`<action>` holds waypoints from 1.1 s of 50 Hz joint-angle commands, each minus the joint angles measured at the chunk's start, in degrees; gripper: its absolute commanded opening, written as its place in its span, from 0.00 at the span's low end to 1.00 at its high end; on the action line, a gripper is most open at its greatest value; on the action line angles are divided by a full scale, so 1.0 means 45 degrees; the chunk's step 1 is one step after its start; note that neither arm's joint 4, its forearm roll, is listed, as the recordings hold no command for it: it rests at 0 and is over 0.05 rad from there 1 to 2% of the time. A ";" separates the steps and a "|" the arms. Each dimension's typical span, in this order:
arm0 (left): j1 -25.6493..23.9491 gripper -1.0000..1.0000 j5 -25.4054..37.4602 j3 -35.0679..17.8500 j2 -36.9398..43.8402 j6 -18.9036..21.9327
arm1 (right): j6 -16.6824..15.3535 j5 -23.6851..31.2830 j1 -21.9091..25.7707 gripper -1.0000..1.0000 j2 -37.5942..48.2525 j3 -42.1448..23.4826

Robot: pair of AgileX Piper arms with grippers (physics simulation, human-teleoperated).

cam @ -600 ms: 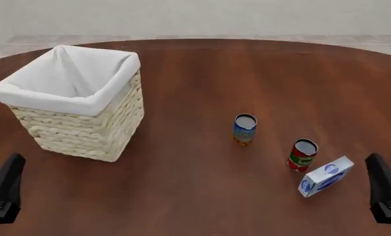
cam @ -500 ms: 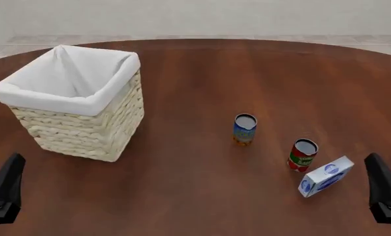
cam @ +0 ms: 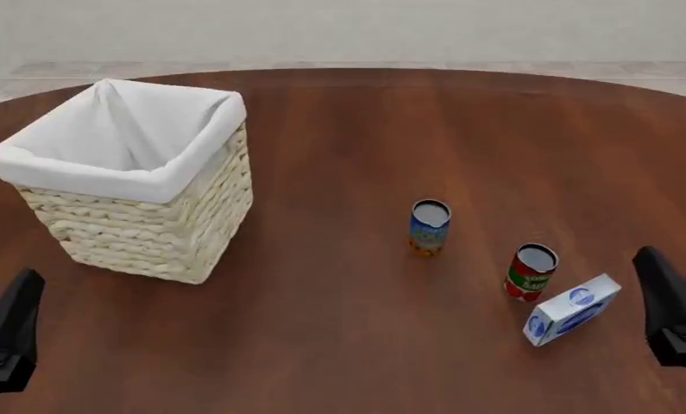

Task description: Pick up the tomato sauce, and put it in the basket.

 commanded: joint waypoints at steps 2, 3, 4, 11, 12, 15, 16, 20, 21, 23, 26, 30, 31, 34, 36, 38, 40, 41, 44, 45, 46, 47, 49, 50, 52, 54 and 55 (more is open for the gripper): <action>0.0000 1.00 0.0000 0.0000 0.0000 0.0000 | -0.0246 -0.0081 0.0299 1.00 0.2108 -0.1299; 0.0000 1.00 0.0000 0.0000 0.0000 0.0000 | -0.0208 -0.0046 0.0350 1.00 0.2182 -0.1356; 0.0000 1.00 0.0000 0.0000 0.0000 0.0000 | -0.0147 -0.0050 0.0417 1.00 0.2428 -0.1457; 0.0000 1.00 0.0000 0.0000 0.0000 0.0000 | -0.0659 0.0300 0.0697 1.00 0.3907 -0.2383; 0.0000 1.00 0.0000 0.0000 0.0000 0.0000 | -0.0689 0.0348 0.0736 1.00 0.4163 -0.2506; 0.0000 1.00 0.0000 0.0000 0.0000 0.0000 | -0.0492 0.1019 0.1006 1.00 0.4767 -0.3282; 0.0000 1.00 0.0000 0.0000 0.0000 0.0000 | -0.0580 0.1074 0.0951 1.00 0.4719 -0.3325; 0.0000 1.00 0.0000 0.0000 0.0000 0.0000 | -0.0772 0.1550 0.1006 1.00 0.5419 -0.3872; 0.0000 1.00 0.0000 0.0000 0.0000 0.0000 | -0.0744 0.1646 0.0829 1.00 0.5641 -0.4008; 0.0000 1.00 0.0000 0.0000 0.0000 0.0000 | -0.1073 0.1976 0.0938 1.00 0.6086 -0.4323; 0.0000 1.00 0.0000 0.0000 0.0000 0.0000 | -0.0998 0.2444 0.0953 1.00 0.6510 -0.4697; 0.0000 1.00 0.0000 0.0000 0.0000 0.0000 | -0.0798 0.2789 0.0944 1.00 0.7224 -0.5178; 0.0000 1.00 0.0000 0.0000 0.0000 0.0000 | -0.1007 0.2861 0.0753 1.00 0.7495 -0.5260; 0.0000 1.00 0.0000 0.0000 0.0000 0.0000 | -0.0966 0.3121 0.0820 1.00 0.8523 -0.5688; 0.0000 1.00 0.0000 0.0000 0.0000 0.0000 | -0.0924 0.3152 0.0889 1.00 0.9122 -0.5961; 0.0000 1.00 0.0000 0.0000 0.0000 0.0000 | -0.1201 0.3217 0.0841 1.00 0.9825 -0.6361; 0.0000 1.00 0.0000 0.0000 0.0000 0.0000 | -0.1422 0.3302 0.0996 1.00 1.0392 -0.6698; 0.0000 1.00 0.0000 0.0000 0.0000 0.0000 | -0.1449 0.3358 0.0888 1.00 1.0610 -0.6934; 0.0000 1.00 0.0000 0.0000 0.0000 0.0000 | -0.1469 0.3781 0.1198 1.00 1.1540 -0.7586; 0.0000 1.00 0.0000 0.0000 0.0000 0.0000 | -0.1704 0.3831 0.1116 1.00 1.1595 -0.7672; 0.0000 1.00 0.0000 0.0000 0.0000 0.0000 | -0.1863 0.3917 0.1055 1.00 1.1755 -0.7823; 0.0000 1.00 0.0000 0.0000 0.0000 0.0000 | -0.1736 0.4075 0.1256 1.00 1.1874 -0.7930; 0.0000 1.00 0.0000 0.0000 0.0000 0.0000 | -0.1889 0.4370 0.1514 1.00 1.2277 -0.8217; 0.0000 1.00 0.0000 0.0000 0.0000 0.0000 | -0.2028 0.4421 0.1568 1.00 1.2352 -0.8263; 0.0000 1.00 0.0000 0.0000 0.0000 0.0000 | -0.1890 0.4626 0.1816 1.00 1.2577 -0.8459; 0.0000 1.00 0.0000 0.0000 0.0000 0.0000 | -0.1934 0.4773 0.1801 1.00 1.2552 -0.8509; 0.0000 1.00 0.0000 0.0000 0.0000 0.0000 | -0.1929 0.4858 0.1833 1.00 1.2612 -0.8554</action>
